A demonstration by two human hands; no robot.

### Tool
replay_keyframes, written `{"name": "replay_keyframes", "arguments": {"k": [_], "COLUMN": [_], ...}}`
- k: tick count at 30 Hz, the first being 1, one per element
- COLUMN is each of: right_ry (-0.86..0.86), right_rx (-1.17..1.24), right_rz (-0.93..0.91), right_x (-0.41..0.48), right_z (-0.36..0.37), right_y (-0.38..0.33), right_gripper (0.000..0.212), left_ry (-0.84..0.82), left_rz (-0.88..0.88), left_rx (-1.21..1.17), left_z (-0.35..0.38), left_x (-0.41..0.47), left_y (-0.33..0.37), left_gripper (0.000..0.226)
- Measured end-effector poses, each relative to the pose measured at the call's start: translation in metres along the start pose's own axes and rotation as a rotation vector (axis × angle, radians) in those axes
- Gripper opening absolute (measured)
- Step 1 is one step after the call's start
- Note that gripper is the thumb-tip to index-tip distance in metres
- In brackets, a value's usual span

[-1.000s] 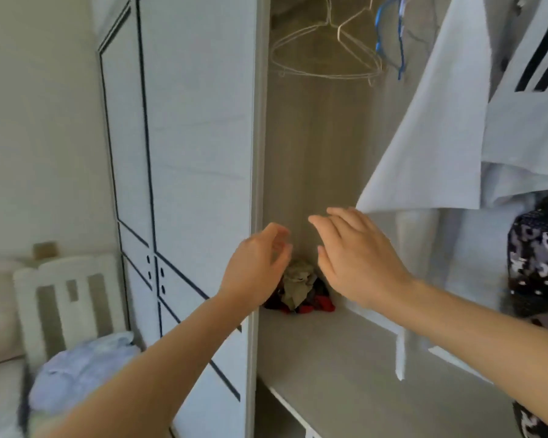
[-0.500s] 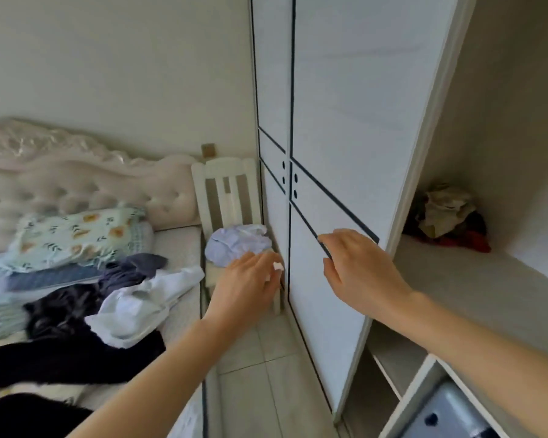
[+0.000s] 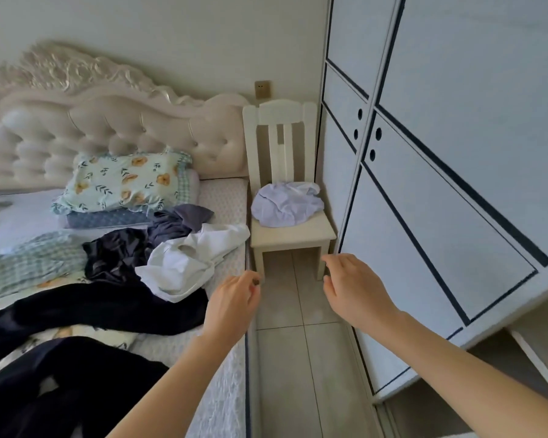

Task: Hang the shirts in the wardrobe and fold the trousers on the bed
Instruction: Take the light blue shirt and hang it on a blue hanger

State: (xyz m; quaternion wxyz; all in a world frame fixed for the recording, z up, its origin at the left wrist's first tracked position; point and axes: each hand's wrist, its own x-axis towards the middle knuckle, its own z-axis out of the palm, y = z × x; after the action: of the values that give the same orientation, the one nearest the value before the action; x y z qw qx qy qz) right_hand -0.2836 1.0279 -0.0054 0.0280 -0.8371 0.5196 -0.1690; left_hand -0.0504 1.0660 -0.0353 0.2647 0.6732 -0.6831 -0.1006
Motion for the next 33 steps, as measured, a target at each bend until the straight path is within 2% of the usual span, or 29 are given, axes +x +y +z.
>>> {"name": "replay_keyframes", "arguments": {"k": [4,11,22,33], "right_ry": [-0.071,-0.218,-0.402,-0.529], "right_rx": [0.028,0.022,0.023,0.031], "right_rz": [0.071,0.143,0.125,0.218], "right_x": [0.039,0.117,0.305,0.450], "right_z": [0.025,0.072,0.140,0.204], "right_y": [0.014,0.060,0.166,0.248], "right_gripper": [0.038,0.030,0.027,0.031], "left_ry": [-0.110,-0.186,-0.163,-0.245], "left_rz": [-0.068,-0.160,-0.501,-0.536], "left_rx": [0.038,0.054,0.051,0.007], "left_z": [0.021,0.061,0.142,0.196], "left_x": [0.035,0.116,0.289,0.449], "left_y": [-0.032,-0.060,-0.085,-0.125], "left_gripper": [0.020,0.018,0.019,0.022]}}
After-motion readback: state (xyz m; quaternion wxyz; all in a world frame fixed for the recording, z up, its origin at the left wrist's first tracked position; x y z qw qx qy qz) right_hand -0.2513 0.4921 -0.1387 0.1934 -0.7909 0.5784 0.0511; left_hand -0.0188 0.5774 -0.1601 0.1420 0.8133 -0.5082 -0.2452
